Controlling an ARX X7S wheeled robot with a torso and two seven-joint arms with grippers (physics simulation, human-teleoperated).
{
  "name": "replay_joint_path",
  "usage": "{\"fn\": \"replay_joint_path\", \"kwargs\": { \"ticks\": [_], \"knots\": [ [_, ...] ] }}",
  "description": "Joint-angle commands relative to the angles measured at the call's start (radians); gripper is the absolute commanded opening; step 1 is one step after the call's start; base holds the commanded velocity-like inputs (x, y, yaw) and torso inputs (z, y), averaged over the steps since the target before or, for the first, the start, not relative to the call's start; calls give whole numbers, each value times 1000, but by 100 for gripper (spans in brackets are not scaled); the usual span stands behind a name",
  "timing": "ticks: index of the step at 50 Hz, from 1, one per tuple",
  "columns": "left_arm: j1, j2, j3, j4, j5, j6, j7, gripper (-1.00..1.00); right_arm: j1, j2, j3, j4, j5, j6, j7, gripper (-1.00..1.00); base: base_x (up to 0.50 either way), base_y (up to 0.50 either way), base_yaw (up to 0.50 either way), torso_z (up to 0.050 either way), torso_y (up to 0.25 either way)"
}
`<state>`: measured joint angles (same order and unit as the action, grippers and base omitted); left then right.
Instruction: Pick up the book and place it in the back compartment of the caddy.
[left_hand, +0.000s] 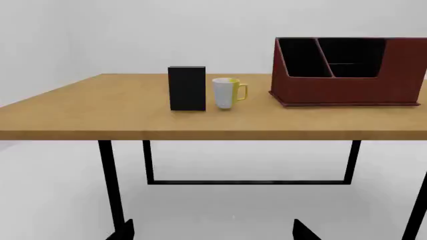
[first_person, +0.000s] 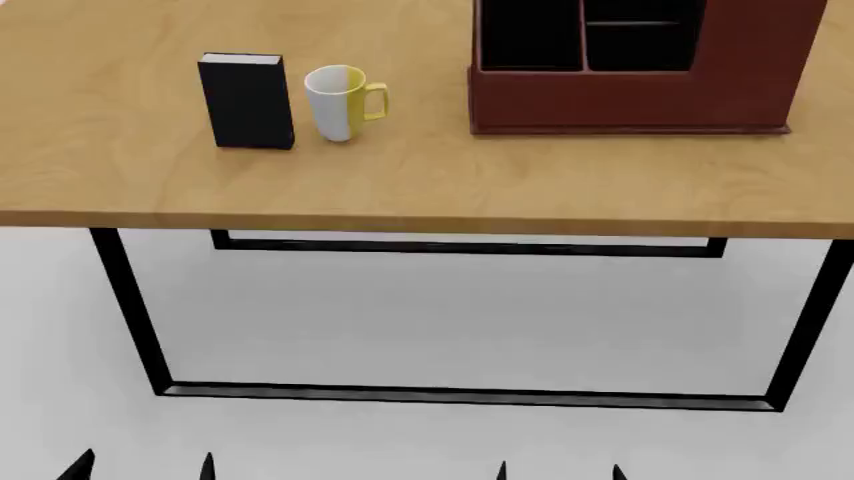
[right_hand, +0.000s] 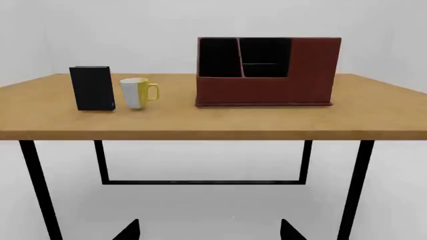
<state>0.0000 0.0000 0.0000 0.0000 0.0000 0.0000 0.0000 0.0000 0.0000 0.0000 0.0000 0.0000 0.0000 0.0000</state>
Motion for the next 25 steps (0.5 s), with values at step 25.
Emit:
{"fn": "replay_joint_path", "kwargs": {
  "ticks": [25],
  "knots": [
    [-40,-77,68,206,-73,-144,-71,100,14,79,-80,-95,42,0,75,100,0,0,0,47,0]
  ]
}}
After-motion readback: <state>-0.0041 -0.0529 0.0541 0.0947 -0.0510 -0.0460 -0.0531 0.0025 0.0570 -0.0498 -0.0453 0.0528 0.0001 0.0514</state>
